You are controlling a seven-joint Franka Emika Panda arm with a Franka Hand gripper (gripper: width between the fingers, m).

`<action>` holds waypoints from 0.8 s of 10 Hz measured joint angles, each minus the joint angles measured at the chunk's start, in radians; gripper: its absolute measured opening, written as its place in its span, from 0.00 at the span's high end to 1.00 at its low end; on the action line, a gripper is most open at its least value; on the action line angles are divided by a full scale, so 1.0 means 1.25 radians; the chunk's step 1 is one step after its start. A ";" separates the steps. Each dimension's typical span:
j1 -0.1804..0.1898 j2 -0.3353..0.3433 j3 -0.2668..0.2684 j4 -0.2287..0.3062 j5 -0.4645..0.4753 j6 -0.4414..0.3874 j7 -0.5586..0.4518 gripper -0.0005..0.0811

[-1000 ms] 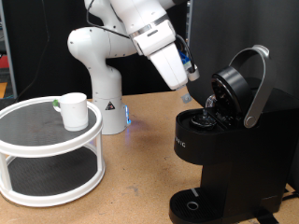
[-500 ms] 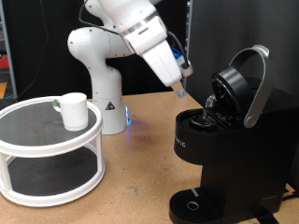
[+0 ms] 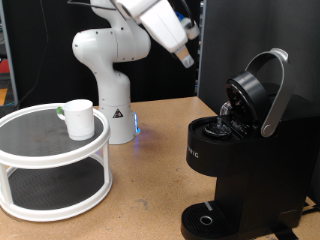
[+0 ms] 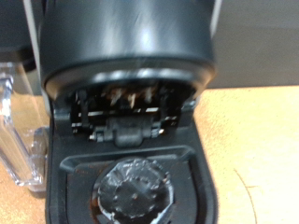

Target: Make a cup of coffee with the keurig machine

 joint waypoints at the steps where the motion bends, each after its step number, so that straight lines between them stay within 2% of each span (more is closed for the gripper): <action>1: -0.005 0.001 -0.007 0.026 0.000 -0.031 0.009 0.01; 2: -0.008 0.006 -0.011 0.040 -0.001 -0.053 0.016 0.01; 5: -0.005 0.007 -0.008 0.033 0.012 -0.054 0.003 0.01; 8: 0.014 0.007 0.026 0.035 0.059 -0.033 0.036 0.01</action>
